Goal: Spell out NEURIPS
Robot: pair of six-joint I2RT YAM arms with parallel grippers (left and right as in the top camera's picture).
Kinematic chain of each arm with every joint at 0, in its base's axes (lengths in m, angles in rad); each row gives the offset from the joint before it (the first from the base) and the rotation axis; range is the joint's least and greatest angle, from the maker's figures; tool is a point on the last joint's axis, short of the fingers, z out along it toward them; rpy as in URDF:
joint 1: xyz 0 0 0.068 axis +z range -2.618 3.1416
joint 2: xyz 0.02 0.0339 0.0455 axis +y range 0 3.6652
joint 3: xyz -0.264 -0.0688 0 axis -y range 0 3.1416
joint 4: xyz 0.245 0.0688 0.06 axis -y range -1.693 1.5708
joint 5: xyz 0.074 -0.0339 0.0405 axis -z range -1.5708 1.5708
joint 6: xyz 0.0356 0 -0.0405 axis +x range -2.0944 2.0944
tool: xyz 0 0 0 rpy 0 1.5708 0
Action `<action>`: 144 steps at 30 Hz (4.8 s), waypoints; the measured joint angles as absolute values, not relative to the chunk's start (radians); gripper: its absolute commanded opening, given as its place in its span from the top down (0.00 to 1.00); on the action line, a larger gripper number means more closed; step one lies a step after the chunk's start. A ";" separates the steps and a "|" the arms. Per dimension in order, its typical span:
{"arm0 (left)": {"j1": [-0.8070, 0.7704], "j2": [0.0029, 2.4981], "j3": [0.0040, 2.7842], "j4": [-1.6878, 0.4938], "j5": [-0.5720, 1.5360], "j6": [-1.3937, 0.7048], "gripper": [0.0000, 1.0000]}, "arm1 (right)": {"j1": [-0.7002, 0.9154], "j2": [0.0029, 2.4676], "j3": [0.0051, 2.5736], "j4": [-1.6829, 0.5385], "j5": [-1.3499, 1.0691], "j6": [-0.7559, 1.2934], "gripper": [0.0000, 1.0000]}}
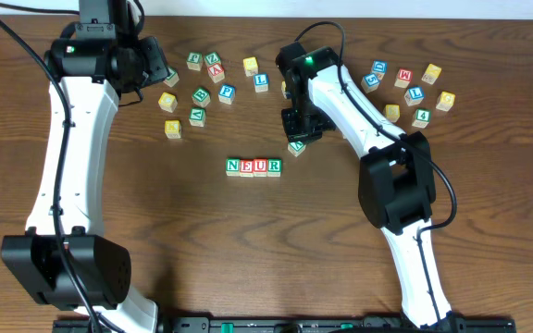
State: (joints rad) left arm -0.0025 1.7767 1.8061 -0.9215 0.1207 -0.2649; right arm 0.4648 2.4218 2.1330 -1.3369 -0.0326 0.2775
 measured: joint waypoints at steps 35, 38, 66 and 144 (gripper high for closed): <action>-0.002 1.777 1.806 -0.922 0.121 -0.265 0.75 | 0.419 2.399 1.993 -1.271 -0.054 0.269 0.99; -0.002 1.777 1.806 -0.922 0.121 -0.265 0.75 | 0.420 2.370 1.993 -1.250 -0.076 0.258 0.99; -0.002 1.777 1.806 -0.922 0.121 -0.265 0.75 | 0.445 2.306 1.930 -1.165 -0.160 0.229 0.99; -0.002 1.777 1.806 -0.923 0.121 -0.265 0.74 | 0.416 2.240 1.790 -1.073 -0.270 -0.056 0.95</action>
State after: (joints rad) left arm -0.0025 1.7775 1.8061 -0.9234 0.1207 -0.2649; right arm 0.4156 2.2402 1.7905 -1.0725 -0.2703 -0.0555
